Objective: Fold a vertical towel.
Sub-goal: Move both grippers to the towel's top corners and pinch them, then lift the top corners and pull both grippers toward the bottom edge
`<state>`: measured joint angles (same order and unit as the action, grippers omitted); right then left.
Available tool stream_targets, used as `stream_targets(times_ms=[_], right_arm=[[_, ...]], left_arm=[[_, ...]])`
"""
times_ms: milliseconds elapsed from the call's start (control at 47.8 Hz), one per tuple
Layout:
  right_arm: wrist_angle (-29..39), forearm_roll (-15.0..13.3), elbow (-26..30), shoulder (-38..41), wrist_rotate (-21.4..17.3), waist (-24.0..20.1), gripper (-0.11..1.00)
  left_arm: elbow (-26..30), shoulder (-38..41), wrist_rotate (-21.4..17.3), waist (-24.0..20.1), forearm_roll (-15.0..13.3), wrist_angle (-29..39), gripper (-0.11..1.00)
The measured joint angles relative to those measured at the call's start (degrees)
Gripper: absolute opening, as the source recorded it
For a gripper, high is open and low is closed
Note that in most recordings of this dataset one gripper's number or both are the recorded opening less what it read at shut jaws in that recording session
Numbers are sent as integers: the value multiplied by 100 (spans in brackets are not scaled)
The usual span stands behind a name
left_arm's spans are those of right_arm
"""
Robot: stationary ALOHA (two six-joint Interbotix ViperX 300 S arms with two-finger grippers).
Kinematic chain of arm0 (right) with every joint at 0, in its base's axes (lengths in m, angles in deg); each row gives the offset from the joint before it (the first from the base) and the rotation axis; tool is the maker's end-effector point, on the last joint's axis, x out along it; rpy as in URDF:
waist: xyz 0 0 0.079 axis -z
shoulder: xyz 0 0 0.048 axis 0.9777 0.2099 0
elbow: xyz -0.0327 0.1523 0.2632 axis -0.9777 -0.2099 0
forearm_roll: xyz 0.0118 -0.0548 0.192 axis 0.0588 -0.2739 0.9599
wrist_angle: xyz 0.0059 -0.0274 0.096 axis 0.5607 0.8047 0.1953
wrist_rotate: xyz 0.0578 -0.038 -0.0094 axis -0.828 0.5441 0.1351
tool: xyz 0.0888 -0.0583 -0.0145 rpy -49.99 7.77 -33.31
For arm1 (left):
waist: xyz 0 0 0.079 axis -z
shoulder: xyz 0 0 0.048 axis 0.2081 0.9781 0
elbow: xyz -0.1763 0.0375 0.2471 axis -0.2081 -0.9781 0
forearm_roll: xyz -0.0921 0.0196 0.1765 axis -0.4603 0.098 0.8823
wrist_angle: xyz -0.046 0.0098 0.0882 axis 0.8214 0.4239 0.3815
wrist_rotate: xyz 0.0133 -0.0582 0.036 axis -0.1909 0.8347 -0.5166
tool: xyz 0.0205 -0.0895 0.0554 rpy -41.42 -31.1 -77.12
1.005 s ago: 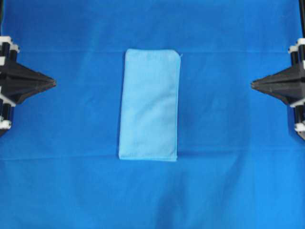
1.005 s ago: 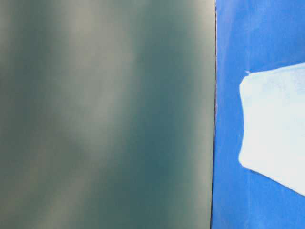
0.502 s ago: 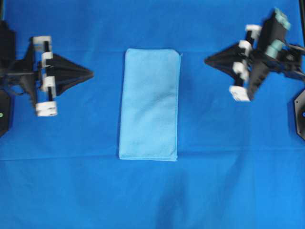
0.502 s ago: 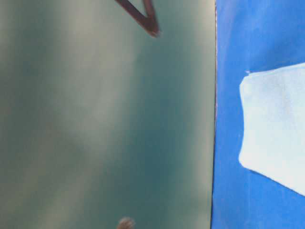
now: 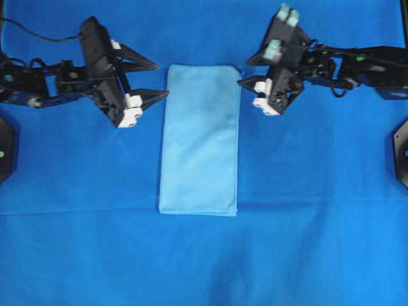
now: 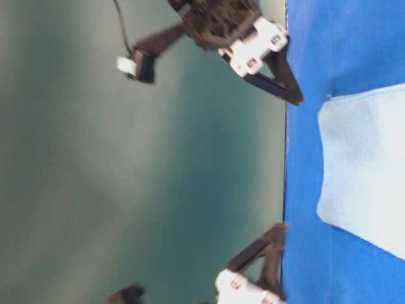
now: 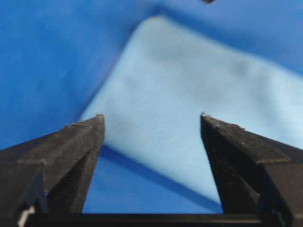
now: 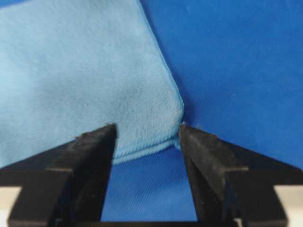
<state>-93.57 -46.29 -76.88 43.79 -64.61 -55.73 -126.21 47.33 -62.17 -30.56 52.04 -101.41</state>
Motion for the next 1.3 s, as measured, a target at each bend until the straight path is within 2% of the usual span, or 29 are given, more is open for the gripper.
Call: stream_targets(times_ms=[251,502,565,670,754,837,1298], right_arm=[[-281,-26,229,712,0,193,57],[-343,-26,343,1011,0,229,56],[-343,-18,343,1020,-9,237,55],[-343,-26,352,1011,-9,229,46],[-325,-26,352,1011,-9,211,25],[-299,-26,352,1011,0,158,4],[-123,-26,369,932,0,185,3]], left_arm=[[316,1055,0,-334,0,-325,76],[589,1503,0,-396,0,-378,72],[642,1582,-9,-404,0,-378,64],[677,1617,-35,-431,0,-369,39],[686,1626,-88,-431,0,-343,19],[703,1626,-132,-387,9,-272,4],[773,1529,-237,-352,9,-123,3]])
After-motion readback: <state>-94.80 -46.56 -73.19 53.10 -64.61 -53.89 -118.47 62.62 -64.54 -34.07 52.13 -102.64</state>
